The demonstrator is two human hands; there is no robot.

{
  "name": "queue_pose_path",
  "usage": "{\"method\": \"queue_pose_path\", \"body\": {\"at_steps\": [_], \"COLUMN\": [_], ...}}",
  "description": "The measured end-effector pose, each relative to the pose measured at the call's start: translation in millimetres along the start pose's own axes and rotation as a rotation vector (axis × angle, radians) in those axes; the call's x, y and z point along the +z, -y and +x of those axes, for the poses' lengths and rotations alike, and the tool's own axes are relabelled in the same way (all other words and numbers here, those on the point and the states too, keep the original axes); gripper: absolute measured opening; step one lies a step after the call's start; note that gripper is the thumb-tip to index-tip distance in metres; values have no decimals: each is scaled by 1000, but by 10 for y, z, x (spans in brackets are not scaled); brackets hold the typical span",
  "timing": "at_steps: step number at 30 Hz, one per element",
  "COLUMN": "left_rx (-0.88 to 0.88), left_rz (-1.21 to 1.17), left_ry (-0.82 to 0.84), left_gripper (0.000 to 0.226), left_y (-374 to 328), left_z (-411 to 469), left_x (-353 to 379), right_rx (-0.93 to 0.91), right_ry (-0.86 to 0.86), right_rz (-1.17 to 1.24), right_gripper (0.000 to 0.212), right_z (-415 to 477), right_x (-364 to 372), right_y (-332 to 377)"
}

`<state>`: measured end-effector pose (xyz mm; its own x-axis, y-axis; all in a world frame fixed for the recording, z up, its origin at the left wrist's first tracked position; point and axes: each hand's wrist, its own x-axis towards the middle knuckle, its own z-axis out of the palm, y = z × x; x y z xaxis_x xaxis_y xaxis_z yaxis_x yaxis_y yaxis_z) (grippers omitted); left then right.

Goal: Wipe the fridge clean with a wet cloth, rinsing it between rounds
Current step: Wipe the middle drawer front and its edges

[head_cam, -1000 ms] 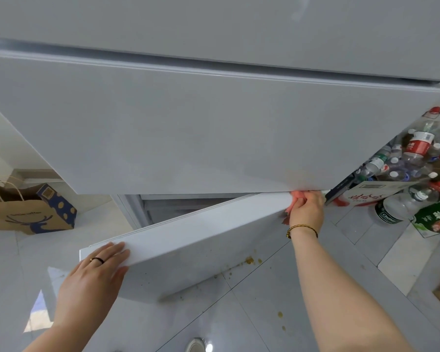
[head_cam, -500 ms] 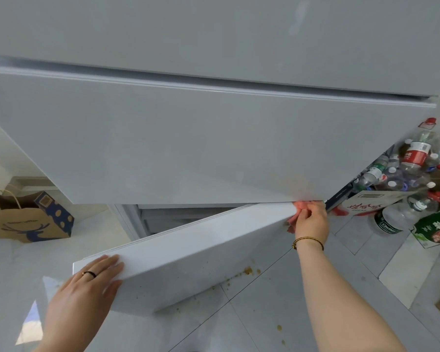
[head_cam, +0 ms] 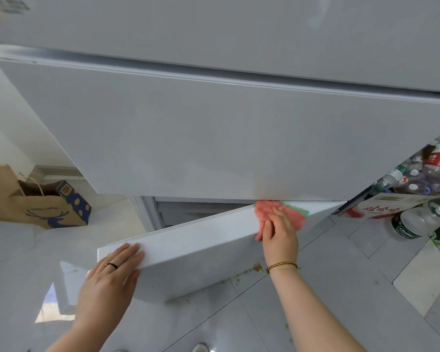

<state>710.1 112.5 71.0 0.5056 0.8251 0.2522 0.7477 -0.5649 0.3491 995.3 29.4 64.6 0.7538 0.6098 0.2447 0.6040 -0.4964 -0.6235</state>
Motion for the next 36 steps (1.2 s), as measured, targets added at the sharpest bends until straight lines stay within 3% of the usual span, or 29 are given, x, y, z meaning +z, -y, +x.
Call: {"method": "queue_pose_path", "body": {"at_steps": [1,3,7,10,17,20,25,32,36], "left_rx": [27,-25,-463,-639,-640,-592,-657,-617,-614], "left_rz": [-8,-34,-186,-384,-461,-459,-622,-606,-655], "left_ry": [28,98,125,228,346,372,273,370,347], "left_gripper": [30,17,56,79,77,78,84,50,65], "left_y": [37,69,64,108,289,415,490,696,719], "left_z": [18,59,150,260,421,589,742,914,1061], "left_x": [16,-13,-166,-290,-359,-317,-239,-157,-141], "right_rx": [-50,-146,-269,-331,-371,-381,-134,157,318], "right_ry": [12,34,97,153,215,218,188,296,267], "right_rz": [10,0,8,4,15,40,206,457,620], "right_gripper": [33,35,34,34,33,23,15,34,26], "right_z": [-70,-156,-305,-418,-549,-517,-555,-605,-551], "right_x": [63,152,311,425,647,667,576,438,334], "right_y": [75,247,523,697,1085,1199,1298,1452,1613]}}
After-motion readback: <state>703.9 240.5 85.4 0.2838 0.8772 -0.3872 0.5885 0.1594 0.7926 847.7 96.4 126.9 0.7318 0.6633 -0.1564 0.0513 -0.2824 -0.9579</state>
